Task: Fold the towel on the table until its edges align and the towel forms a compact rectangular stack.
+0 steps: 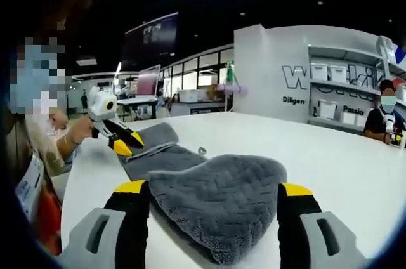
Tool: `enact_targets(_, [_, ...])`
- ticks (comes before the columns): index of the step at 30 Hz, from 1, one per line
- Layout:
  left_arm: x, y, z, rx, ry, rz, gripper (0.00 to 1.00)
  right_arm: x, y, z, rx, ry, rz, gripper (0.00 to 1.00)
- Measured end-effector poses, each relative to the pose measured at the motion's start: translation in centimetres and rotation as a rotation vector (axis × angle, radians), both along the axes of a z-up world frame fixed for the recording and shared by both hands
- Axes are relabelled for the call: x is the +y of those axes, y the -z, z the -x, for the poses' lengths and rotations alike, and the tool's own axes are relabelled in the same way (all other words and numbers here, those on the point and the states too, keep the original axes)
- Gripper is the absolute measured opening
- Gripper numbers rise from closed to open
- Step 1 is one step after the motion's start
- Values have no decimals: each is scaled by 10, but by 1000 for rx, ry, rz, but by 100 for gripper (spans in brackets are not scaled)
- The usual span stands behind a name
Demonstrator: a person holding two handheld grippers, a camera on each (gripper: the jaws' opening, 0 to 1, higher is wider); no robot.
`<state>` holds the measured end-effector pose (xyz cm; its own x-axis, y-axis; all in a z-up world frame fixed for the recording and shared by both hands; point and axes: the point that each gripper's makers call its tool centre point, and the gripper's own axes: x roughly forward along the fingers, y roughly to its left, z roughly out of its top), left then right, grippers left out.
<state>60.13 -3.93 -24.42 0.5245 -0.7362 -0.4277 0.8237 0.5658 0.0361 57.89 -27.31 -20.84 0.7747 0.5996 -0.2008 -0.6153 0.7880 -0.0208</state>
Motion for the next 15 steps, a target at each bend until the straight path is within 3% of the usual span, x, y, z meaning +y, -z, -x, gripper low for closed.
enact_targets(2, [5, -8, 0, -21, -8, 13, 41, 0, 0, 0, 2, -1, 2, 83])
enact_targets(7, [35, -26, -5, -75, -77, 23, 40, 0, 1, 0, 2, -3, 4, 83])
enact_targets(11, [51, -26, -3, -75, -117, 19, 40, 2, 2, 0, 6, -7, 10, 83])
enact_targets(15, [57, -14, 9, -43, -117, 11, 38, 2, 4, 0, 11, -7, 15, 83])
